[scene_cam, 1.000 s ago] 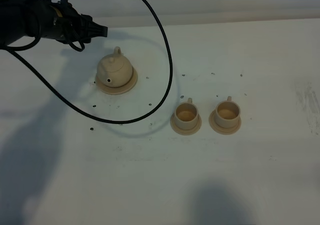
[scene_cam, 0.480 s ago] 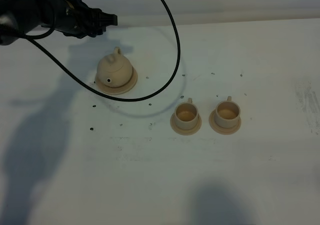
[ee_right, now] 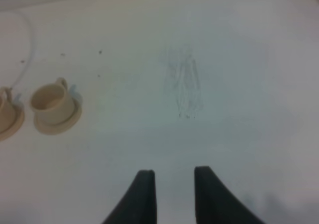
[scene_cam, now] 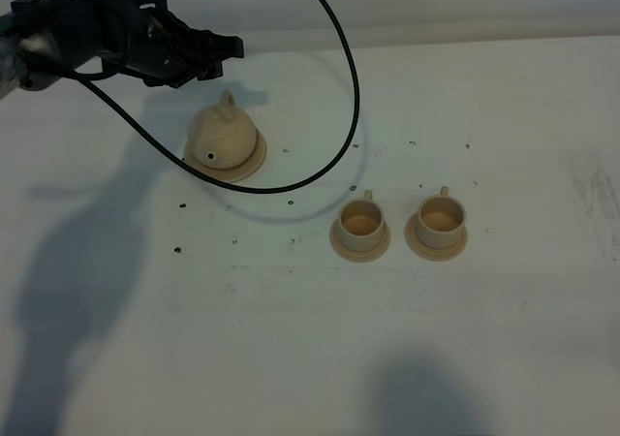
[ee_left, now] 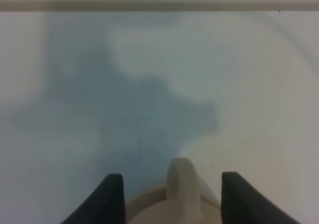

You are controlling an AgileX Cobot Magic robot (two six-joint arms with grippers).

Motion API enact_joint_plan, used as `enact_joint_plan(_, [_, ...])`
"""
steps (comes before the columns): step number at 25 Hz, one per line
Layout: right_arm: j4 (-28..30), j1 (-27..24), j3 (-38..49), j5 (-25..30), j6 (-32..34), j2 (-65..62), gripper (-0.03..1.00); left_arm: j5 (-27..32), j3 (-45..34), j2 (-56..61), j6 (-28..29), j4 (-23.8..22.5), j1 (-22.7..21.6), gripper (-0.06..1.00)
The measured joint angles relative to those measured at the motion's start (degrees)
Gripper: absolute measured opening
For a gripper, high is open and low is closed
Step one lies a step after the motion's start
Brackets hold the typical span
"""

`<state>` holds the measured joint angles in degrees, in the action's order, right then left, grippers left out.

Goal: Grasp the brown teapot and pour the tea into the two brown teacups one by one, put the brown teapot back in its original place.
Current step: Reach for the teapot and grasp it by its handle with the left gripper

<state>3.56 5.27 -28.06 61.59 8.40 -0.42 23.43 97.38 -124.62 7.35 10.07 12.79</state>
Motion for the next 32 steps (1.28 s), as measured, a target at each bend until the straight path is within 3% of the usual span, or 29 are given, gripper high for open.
enact_joint_plan(19, [0.0,0.0,0.0,0.0,-0.05,0.0,0.22,0.98,4.63,-4.87,0.1,4.02,0.64,0.04])
enact_joint_plan(32, [0.0,0.0,0.0,0.0,0.0,0.0,0.22,4.46,4.63,-4.87,-0.02,-0.1,0.7,0.04])
